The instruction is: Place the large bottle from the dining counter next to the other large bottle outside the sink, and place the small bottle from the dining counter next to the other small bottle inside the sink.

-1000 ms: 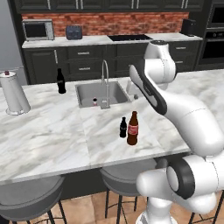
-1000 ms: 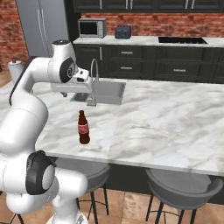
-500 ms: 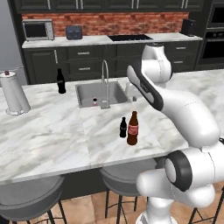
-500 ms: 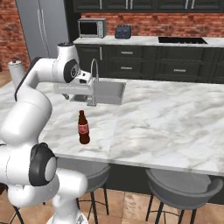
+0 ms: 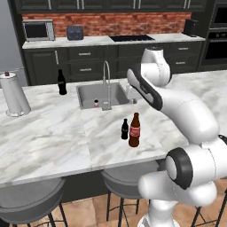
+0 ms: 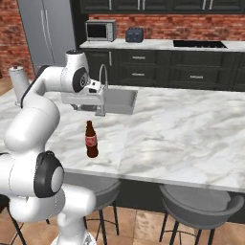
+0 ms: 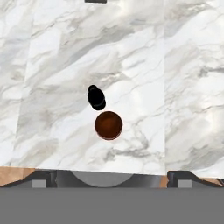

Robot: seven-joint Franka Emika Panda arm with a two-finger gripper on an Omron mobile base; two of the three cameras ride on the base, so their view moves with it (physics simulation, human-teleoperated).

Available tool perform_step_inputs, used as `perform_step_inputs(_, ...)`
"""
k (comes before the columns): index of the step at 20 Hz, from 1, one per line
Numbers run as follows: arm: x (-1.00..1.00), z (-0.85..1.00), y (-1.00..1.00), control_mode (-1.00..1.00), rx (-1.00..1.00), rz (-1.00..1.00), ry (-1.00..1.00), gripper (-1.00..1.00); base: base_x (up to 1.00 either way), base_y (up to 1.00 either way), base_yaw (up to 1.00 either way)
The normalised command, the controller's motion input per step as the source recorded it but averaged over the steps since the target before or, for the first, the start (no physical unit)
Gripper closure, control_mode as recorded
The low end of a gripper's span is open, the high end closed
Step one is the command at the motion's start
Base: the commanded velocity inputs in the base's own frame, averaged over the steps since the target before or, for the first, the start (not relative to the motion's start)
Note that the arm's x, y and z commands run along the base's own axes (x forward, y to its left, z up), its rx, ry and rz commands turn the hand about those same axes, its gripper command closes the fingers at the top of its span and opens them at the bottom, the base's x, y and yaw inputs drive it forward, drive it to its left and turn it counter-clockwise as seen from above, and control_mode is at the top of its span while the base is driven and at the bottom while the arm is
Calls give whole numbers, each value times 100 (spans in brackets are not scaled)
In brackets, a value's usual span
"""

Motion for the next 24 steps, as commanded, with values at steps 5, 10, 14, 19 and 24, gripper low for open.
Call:
perform_step_inputs(5,35,-5,0,-100,0,0,2,-100,0,0,0)
perform_step_inputs(10,10,-15,1,-100,0,0,3,-100,0,0,0)
perform_step_inputs(14,0,-31,1,-100,0,0,0,-100,0,0,0)
perform_step_inputs(19,0,-34,5,-100,0,0,0,-100,0,0,0)
perform_step_inputs(24,0,-25,3,-100,0,1,0,-100,0,0,0)
